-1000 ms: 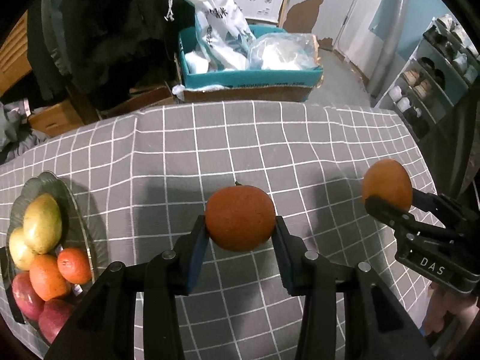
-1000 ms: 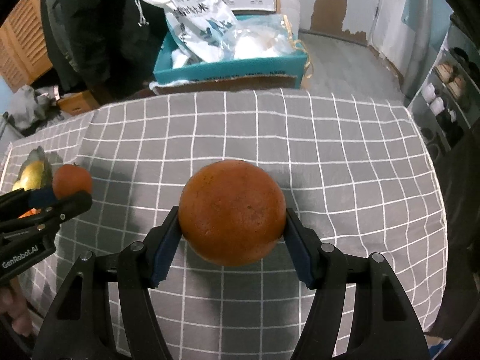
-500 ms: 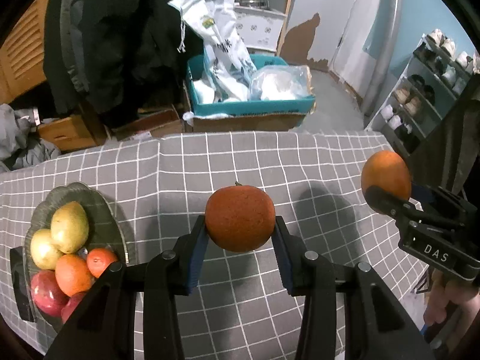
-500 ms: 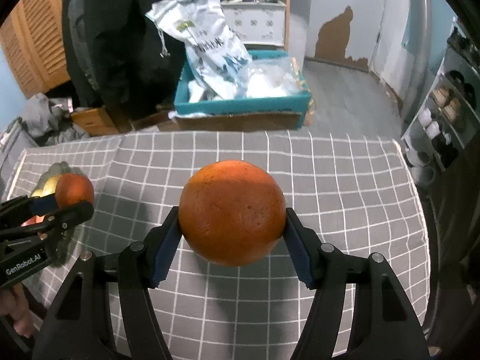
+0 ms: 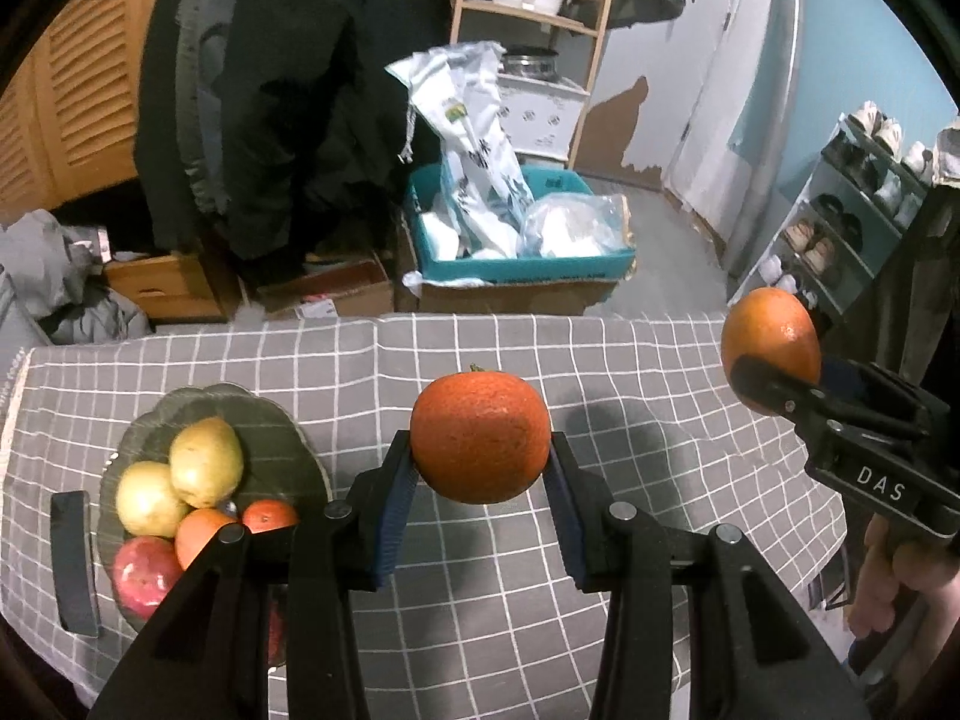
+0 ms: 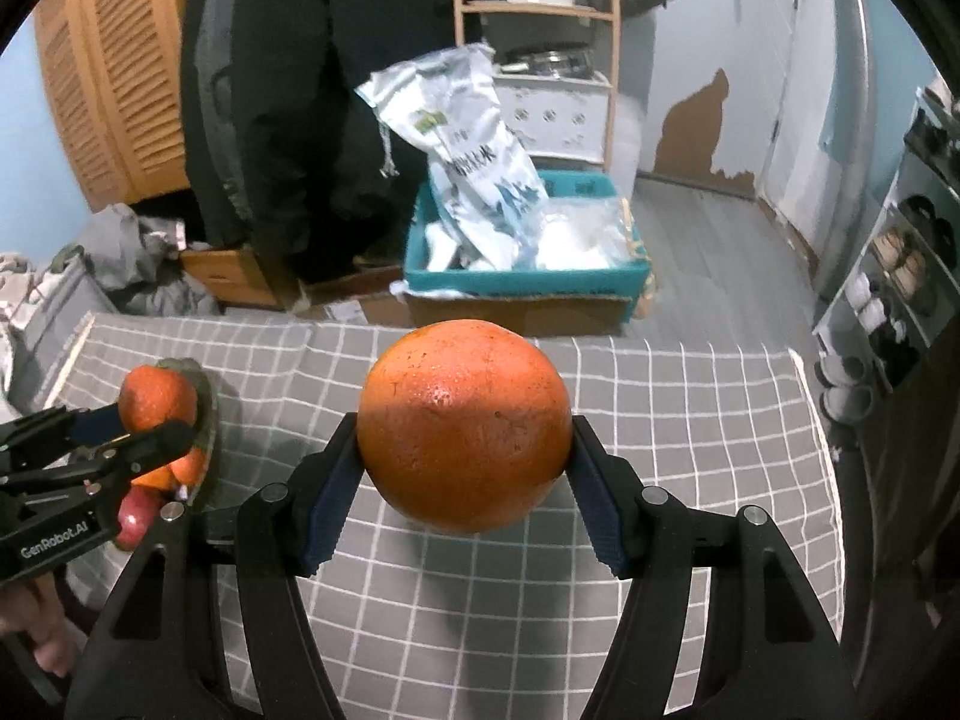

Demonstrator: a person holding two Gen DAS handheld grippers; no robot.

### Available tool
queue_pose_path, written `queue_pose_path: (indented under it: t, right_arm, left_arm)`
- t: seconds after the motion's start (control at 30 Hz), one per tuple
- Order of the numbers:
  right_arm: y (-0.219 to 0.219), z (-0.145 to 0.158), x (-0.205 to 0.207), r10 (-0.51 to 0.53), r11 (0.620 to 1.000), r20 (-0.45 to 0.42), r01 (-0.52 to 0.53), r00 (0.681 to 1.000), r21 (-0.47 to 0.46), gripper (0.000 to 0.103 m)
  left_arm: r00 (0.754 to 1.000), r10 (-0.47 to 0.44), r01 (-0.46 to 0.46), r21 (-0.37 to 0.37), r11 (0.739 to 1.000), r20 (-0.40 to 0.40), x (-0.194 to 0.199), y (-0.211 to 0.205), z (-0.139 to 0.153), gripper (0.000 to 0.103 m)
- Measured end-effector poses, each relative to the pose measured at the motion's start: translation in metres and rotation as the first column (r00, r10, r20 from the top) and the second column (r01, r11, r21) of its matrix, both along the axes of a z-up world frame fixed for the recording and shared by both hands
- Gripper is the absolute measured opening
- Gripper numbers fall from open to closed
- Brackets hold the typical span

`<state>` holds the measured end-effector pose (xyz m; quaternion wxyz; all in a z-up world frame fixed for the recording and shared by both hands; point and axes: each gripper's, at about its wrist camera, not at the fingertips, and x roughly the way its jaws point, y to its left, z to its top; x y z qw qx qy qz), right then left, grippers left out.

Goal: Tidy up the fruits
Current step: 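Carry the tangerine and large orange over the green bowl with both tools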

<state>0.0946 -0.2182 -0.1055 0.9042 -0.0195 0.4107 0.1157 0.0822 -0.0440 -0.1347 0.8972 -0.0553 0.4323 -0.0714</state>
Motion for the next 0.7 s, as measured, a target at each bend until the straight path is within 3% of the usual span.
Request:
queue_pose_path:
  t: [0.33, 0.7]
  right_arm:
    - [0.033, 0.019, -0.005, 0.063, 0.998, 0.042, -0.063, 0.997, 0.008, 0.066]
    - [0.081, 0.022, -0.001, 0.145, 0.989, 0.039, -0.146, 0.989, 0.023, 0.066]
  left_arm:
    - [0.997, 0.052, -0.051, -0.015, 0.999, 0.054, -0.018, 0.036, 0.022, 0.043]
    - [0.988, 0.144, -0.142, -0.033, 0.989, 0.055, -0.029, 0.082, 0.022, 0.043]
